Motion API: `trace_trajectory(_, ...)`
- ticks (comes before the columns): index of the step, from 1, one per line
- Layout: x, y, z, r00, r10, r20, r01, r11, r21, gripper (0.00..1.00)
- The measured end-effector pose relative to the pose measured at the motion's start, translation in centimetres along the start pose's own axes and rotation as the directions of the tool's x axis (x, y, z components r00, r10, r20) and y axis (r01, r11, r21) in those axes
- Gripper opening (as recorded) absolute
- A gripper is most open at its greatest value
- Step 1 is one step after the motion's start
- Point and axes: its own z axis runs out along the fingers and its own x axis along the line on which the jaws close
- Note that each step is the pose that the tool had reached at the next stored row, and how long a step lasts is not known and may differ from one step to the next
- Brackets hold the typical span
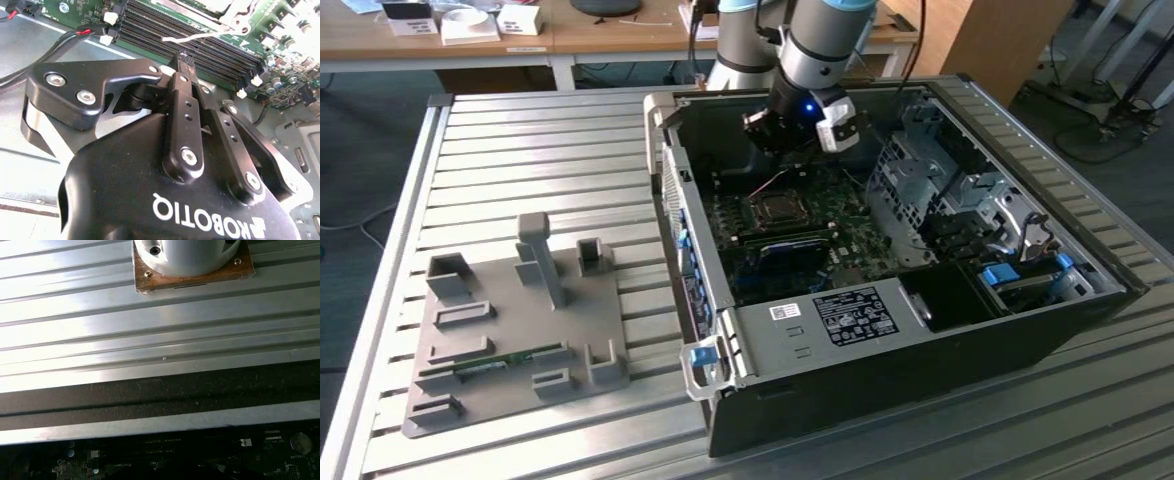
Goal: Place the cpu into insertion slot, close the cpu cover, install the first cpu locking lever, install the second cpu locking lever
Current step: 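Install the first cpu locking lever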
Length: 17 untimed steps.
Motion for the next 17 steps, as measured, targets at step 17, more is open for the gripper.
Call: trace_trajectory(17,0.22,-1.14,-0.28,1.0,-0.002,0.0089,0.002,1.0,-0.0015,0.11)
